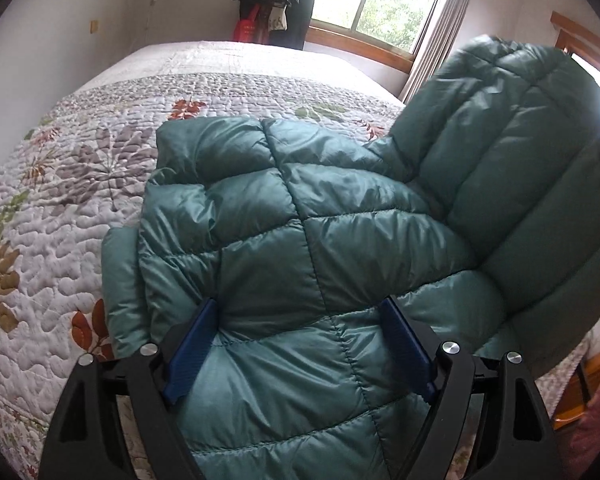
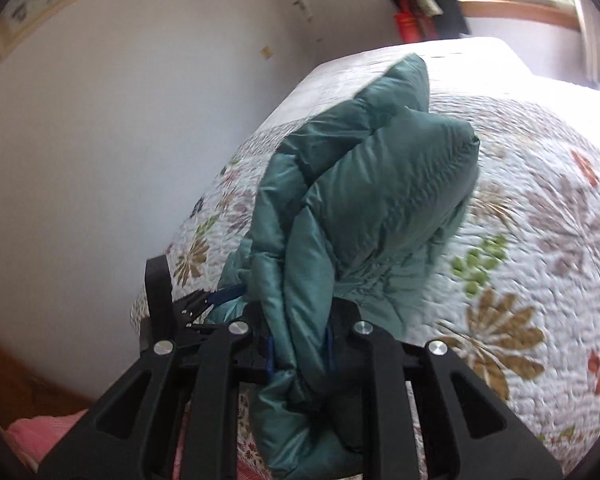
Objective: Fold large clothes
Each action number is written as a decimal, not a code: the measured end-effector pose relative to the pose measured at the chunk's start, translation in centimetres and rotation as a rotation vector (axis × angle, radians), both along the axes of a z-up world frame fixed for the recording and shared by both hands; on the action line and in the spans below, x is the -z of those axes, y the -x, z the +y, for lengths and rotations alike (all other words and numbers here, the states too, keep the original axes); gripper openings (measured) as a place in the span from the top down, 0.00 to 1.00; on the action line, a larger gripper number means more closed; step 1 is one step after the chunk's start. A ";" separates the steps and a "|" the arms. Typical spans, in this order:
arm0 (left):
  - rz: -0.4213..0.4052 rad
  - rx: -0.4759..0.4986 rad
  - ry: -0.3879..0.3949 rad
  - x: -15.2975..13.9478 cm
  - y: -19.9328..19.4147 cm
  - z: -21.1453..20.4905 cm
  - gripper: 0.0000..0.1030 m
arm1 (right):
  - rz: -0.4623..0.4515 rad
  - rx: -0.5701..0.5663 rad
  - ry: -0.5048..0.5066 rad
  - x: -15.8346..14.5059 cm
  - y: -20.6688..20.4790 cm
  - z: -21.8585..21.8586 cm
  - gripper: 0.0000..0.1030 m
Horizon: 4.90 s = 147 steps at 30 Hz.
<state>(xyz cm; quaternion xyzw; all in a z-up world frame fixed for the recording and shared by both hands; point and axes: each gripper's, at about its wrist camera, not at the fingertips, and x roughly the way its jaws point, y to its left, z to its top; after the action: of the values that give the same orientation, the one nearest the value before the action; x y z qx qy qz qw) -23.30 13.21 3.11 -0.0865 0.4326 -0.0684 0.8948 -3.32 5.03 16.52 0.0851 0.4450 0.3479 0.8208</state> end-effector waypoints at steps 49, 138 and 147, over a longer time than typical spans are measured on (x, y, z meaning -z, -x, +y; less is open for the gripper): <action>-0.174 0.281 0.507 -7.0 -4.0 7.0 0.82 | -0.086 -0.115 -0.012 1.8 -2.7 5.0 0.43; -0.014 -0.133 0.345 -2.1 0.3 14.6 0.67 | 0.051 -0.325 0.237 9.7 1.7 9.9 0.43; -0.018 -0.142 0.346 -0.6 2.0 15.2 0.89 | 0.062 -0.321 0.228 11.5 2.2 10.1 0.41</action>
<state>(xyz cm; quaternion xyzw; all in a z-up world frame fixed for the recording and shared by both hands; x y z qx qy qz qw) -25.31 28.43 3.76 -0.2690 0.3993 -0.0791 0.8729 -5.52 15.16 5.03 -0.0698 0.5146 0.4187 0.7450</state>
